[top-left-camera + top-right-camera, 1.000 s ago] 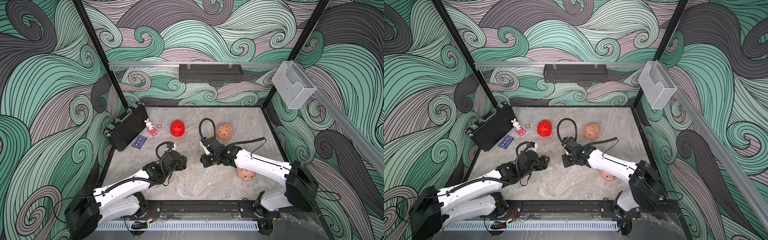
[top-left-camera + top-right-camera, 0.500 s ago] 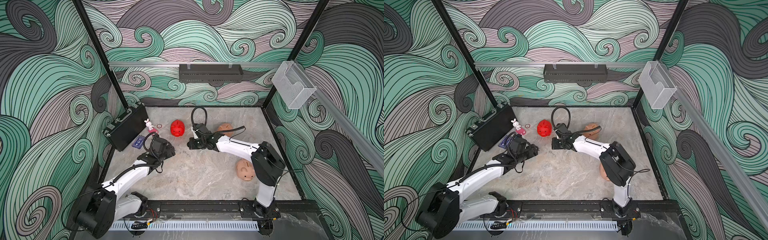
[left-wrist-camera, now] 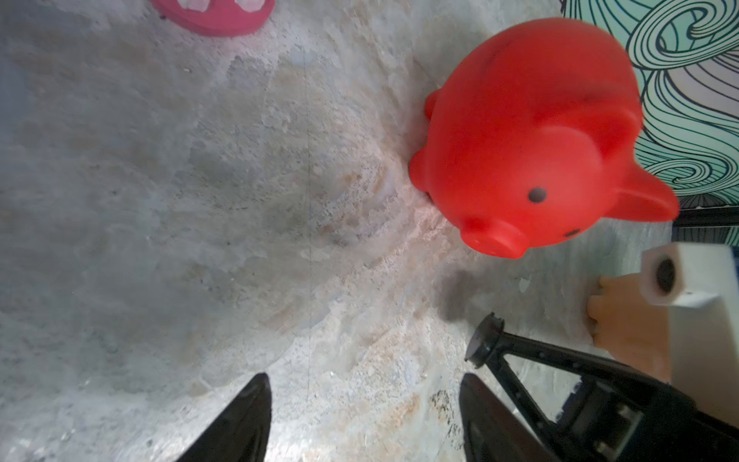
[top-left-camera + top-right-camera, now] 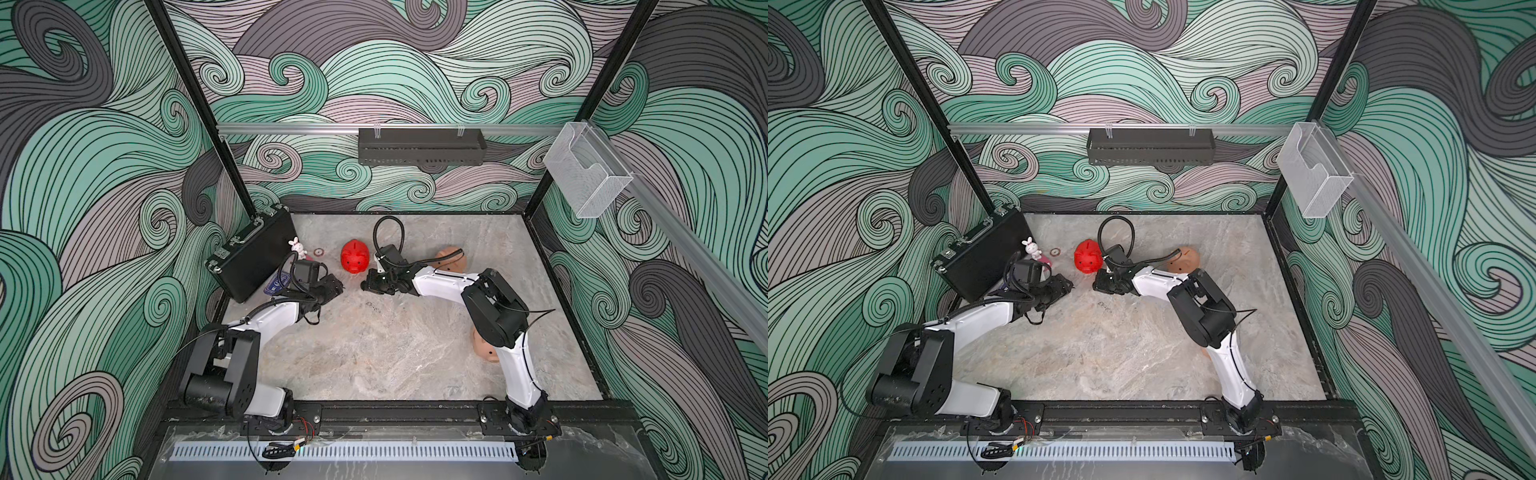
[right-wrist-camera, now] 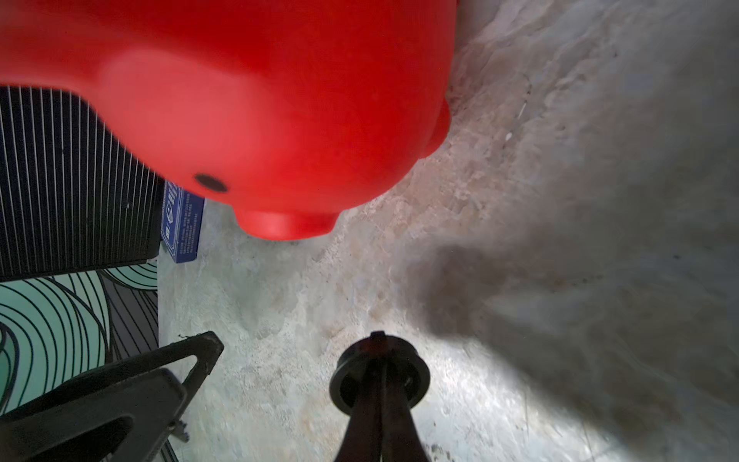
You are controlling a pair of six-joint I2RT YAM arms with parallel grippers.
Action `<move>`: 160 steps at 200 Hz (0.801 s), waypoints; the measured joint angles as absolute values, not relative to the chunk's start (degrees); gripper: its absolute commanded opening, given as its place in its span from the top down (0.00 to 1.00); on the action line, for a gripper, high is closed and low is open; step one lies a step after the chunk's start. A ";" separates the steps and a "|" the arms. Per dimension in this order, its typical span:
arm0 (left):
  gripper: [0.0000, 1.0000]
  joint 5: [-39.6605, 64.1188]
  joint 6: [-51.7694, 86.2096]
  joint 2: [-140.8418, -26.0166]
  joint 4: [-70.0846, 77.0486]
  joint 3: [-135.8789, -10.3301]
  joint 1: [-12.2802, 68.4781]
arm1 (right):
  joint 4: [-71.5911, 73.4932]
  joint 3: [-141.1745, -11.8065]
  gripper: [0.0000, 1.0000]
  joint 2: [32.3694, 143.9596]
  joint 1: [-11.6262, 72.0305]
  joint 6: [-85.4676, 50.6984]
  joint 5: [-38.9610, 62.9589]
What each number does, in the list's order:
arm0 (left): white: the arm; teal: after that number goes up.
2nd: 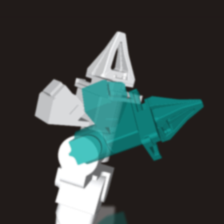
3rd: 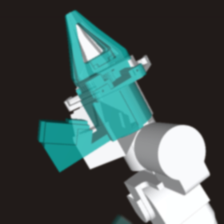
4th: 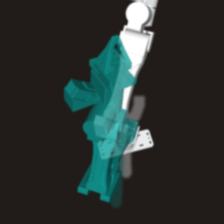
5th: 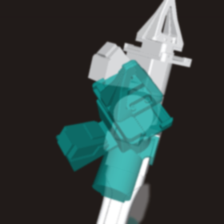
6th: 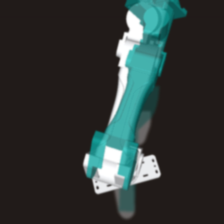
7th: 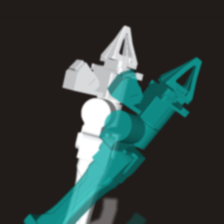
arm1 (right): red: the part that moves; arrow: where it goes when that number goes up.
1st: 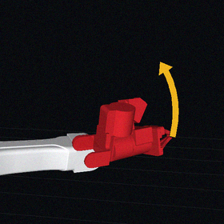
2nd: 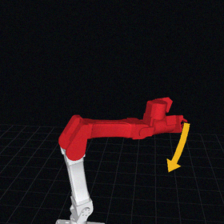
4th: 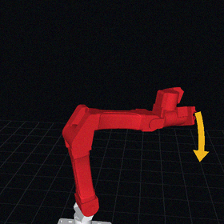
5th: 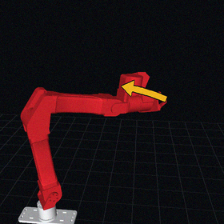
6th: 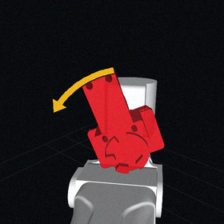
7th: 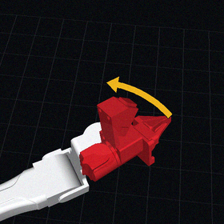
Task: Open piggy banks
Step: Place the lid at the center of the board.
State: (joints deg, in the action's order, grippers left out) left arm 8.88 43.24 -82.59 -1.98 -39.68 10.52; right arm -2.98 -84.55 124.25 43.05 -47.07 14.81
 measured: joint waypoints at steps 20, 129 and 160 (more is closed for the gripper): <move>0.27 10.57 43.20 -83.99 -1.69 -39.92 9.37 | -2.02 -85.82 1.00 125.89 42.83 -48.77 15.51; 0.28 13.65 41.56 -85.32 -1.72 -40.80 8.51 | 0.21 -90.30 1.00 130.54 42.78 -53.01 17.15; 0.28 13.78 41.36 -85.43 -1.72 -40.86 8.38 | 0.43 -90.45 0.99 131.28 42.78 -53.43 17.32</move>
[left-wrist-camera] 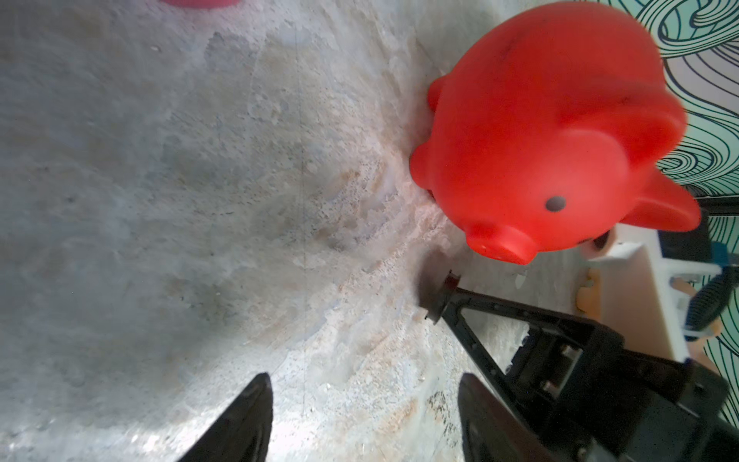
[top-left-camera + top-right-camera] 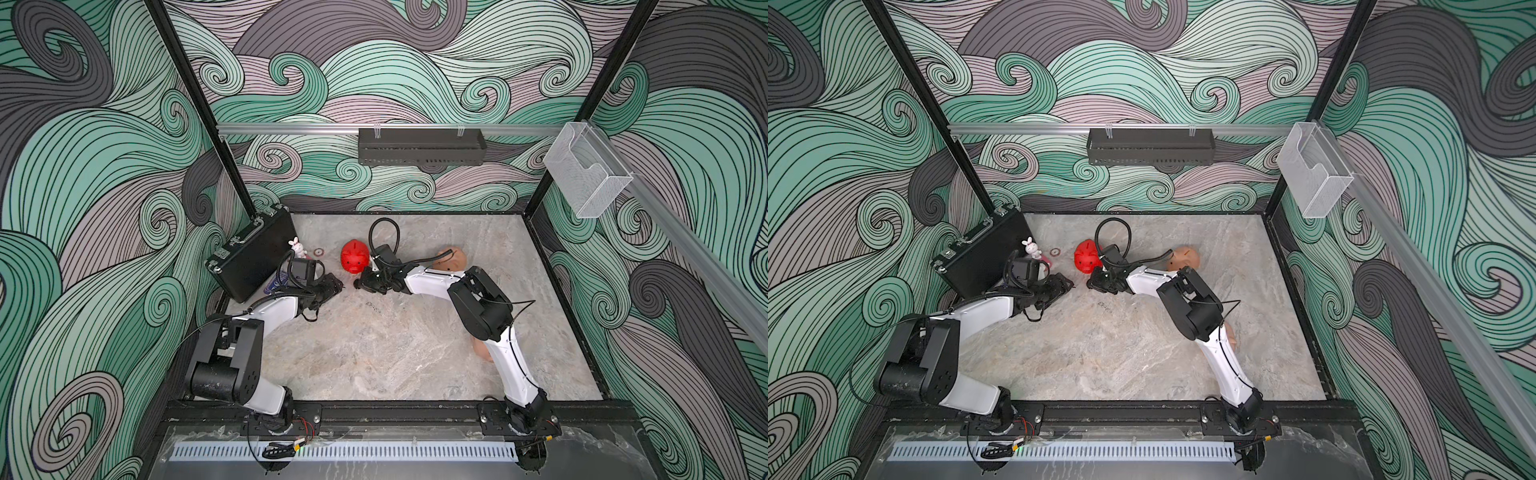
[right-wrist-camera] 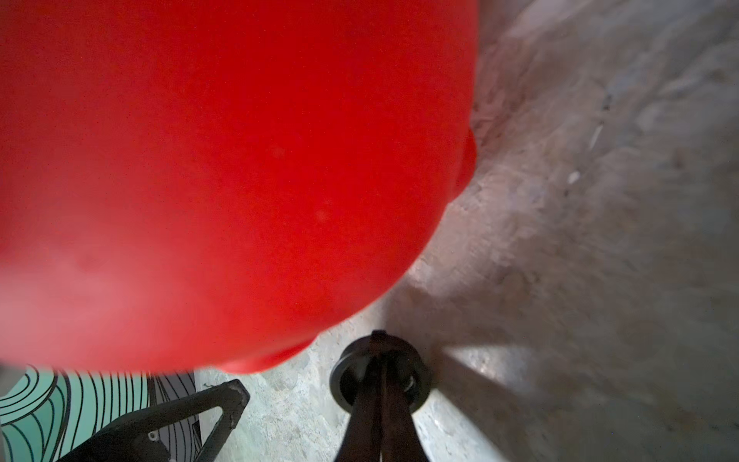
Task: Open piggy banks
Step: Place the lid at the center of the board.
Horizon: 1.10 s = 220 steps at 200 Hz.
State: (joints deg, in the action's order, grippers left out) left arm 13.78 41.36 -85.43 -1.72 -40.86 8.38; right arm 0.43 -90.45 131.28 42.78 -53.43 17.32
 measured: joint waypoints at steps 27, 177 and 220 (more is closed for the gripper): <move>0.28 13.82 41.25 -85.69 -1.69 -41.19 8.38 | 0.45 -91.24 0.97 131.33 42.76 -53.84 17.52; 0.29 14.00 40.64 -86.15 -1.74 -41.23 8.36 | 2.96 -92.27 0.87 132.49 42.54 -55.11 20.43; 0.29 14.00 40.40 -82.11 -3.11 -40.73 8.36 | 5.08 -88.47 0.86 130.28 42.39 -54.96 21.10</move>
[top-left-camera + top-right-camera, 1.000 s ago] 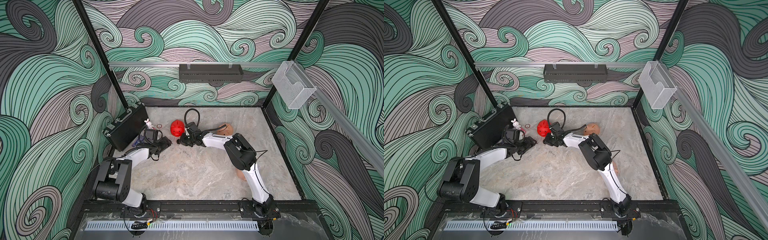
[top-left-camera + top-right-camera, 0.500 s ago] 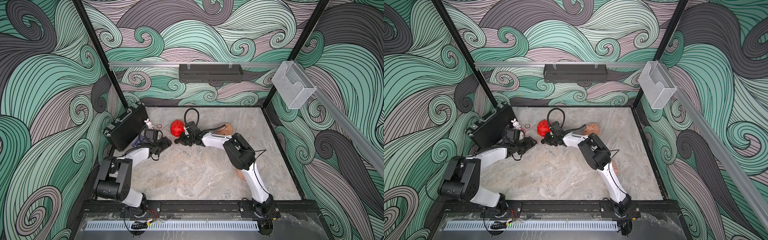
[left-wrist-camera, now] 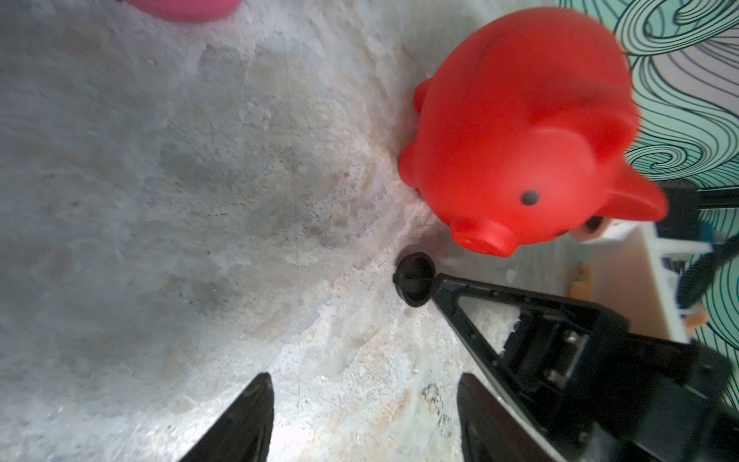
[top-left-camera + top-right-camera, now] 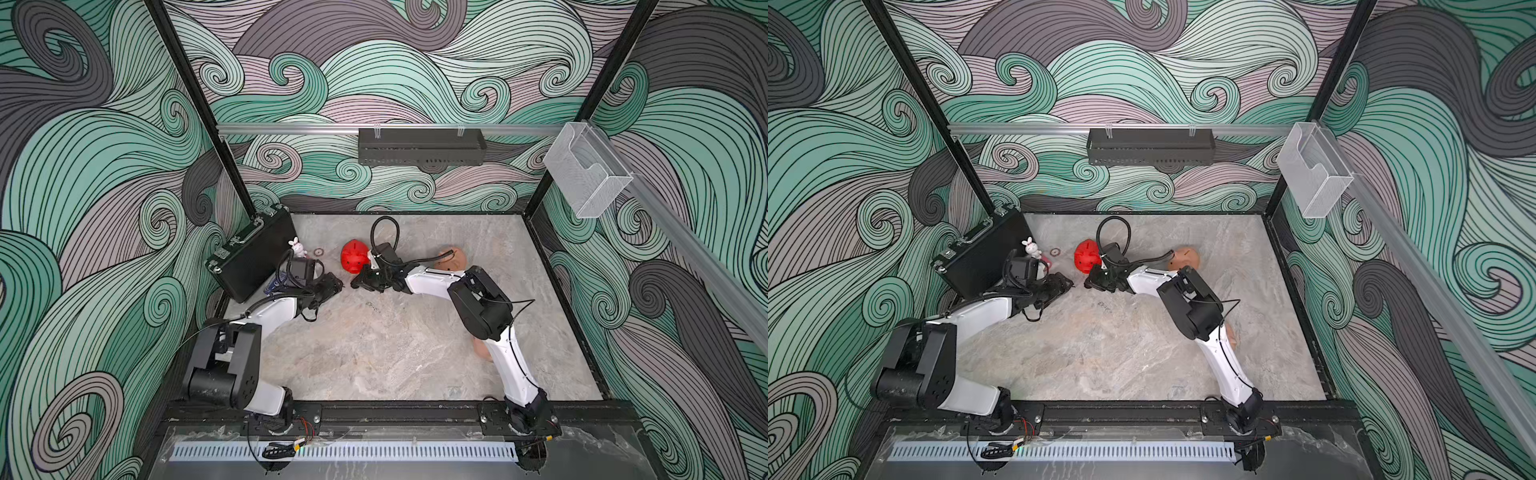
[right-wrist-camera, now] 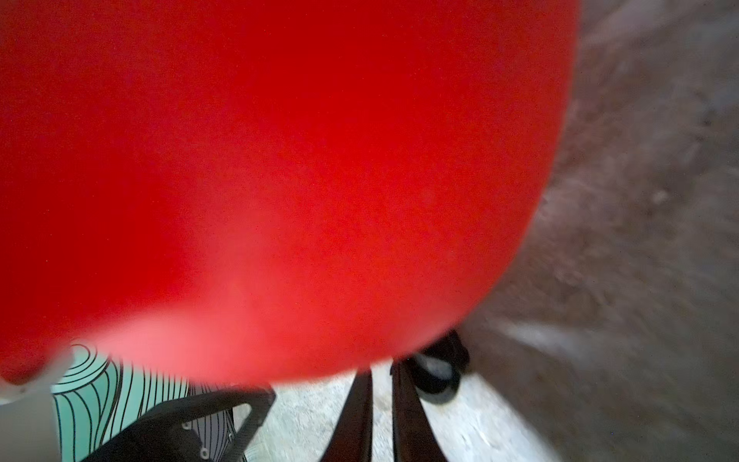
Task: Open piggy banks
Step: Place the lid at the center of the board, then move the piggy bank to the center of the board.
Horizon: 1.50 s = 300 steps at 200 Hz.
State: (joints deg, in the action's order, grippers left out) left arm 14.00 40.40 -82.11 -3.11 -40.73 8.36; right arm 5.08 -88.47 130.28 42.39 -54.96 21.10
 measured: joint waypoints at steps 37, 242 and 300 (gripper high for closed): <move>0.24 14.50 39.57 -71.81 -3.99 -37.30 8.88 | 5.65 -76.36 0.86 119.11 42.26 -52.90 20.53; 0.13 6.83 34.22 -85.30 -6.85 -54.41 37.87 | -16.82 -46.33 0.68 71.77 23.81 -31.07 2.07; 0.12 5.13 31.53 -99.00 -8.10 -69.19 39.31 | -16.27 -54.61 0.65 80.12 14.57 -30.65 3.73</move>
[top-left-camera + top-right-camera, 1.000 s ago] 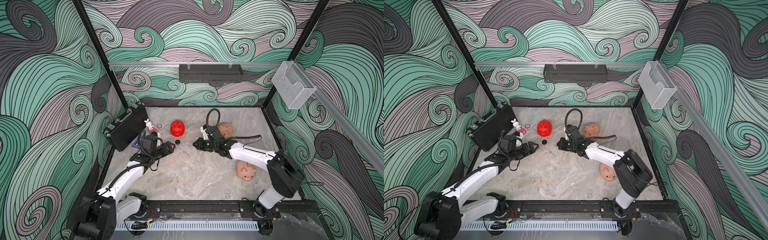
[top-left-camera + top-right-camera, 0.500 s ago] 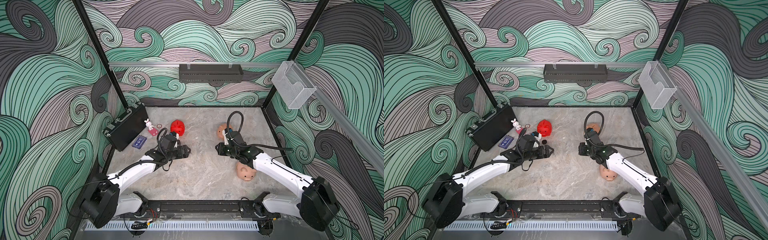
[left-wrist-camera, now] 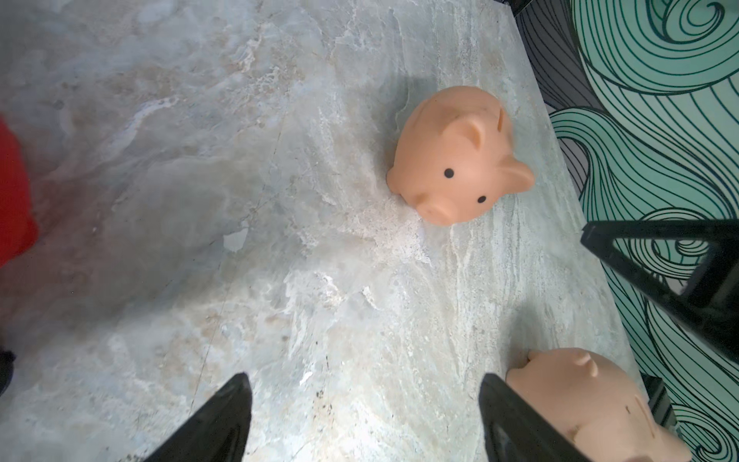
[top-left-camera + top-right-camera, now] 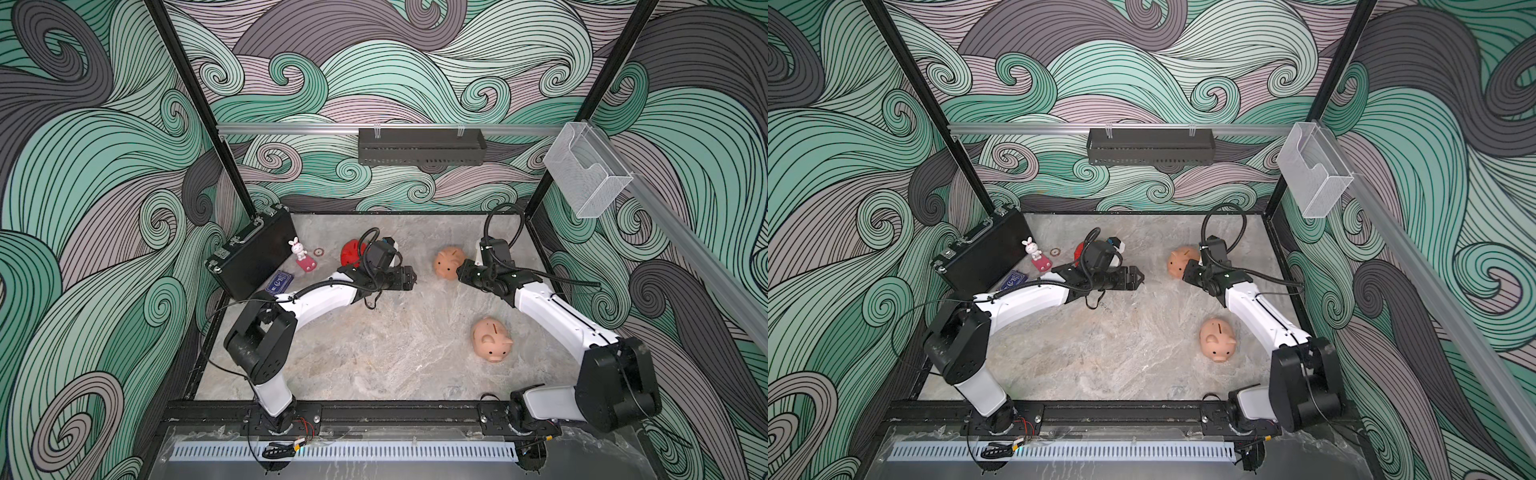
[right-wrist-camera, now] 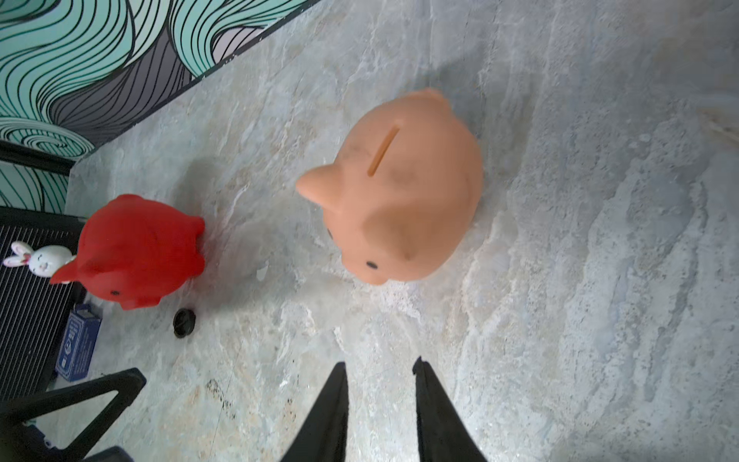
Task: Open piggy banks
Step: Move the piggy bank to the center of the board.
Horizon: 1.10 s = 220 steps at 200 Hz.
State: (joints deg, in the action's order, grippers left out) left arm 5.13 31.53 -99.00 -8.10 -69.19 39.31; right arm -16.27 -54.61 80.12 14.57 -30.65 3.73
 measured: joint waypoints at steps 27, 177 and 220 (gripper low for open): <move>0.12 5.54 30.96 -103.74 -8.14 -74.63 39.31 | -15.64 -57.76 0.57 83.99 11.73 -31.33 4.73; 0.12 10.20 25.52 -118.50 -11.00 -92.82 39.31 | -21.54 -81.60 0.18 109.60 7.35 -33.08 9.41; 0.13 11.81 25.04 -119.52 -12.14 -93.62 39.31 | -24.01 -83.88 0.21 111.85 7.35 -31.92 10.24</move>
State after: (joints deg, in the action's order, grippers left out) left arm 11.81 25.04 -119.52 -12.14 -93.62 39.31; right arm -24.01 -83.88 111.85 7.35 -31.92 10.24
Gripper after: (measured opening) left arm 0.878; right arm 0.800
